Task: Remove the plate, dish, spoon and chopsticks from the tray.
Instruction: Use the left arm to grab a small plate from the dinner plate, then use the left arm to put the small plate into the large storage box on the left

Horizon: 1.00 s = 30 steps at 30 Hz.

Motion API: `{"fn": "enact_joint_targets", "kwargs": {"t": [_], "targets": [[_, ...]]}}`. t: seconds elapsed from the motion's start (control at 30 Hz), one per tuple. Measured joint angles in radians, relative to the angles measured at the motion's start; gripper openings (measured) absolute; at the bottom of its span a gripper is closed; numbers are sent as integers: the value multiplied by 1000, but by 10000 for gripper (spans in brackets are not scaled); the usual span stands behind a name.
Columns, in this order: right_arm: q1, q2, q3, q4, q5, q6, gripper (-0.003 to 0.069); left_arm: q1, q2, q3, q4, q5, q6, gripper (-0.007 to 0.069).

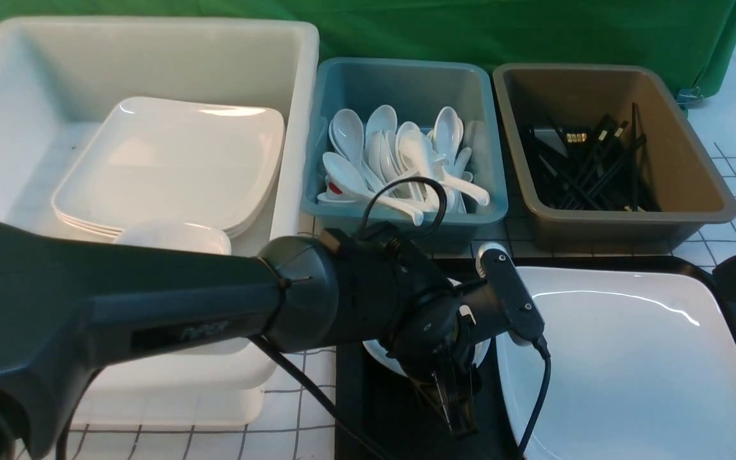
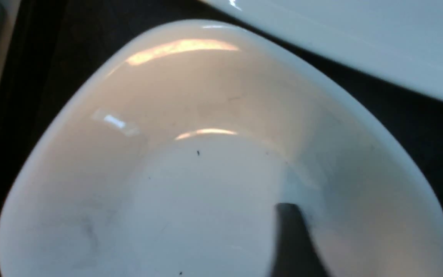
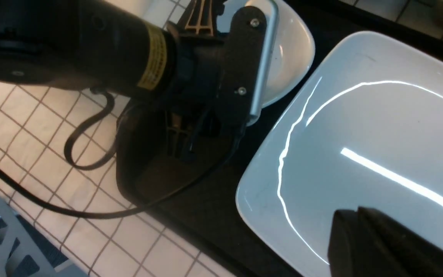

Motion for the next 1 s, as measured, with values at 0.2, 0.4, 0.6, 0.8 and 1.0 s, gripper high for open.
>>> {"fn": "enact_joint_targets", "kwargs": {"t": [0.2,0.4,0.6,0.8,1.0], "targets": [[0,0,0,6,-1,-38,-1,0,-29,-22,17,1,-13,77],[0,-5,-46,40,4,-44,-1,0,-125,-79,-20,144,-94,16],[-1,-48,-153,212,4,-103,-1,8,-337,-188,-35,221,-121,15],[120,-34,-217,321,-16,-188,-1,137,-556,-243,68,256,-213,15],[391,102,-275,311,-79,-184,-1,416,-636,-189,111,404,-263,15]]}}
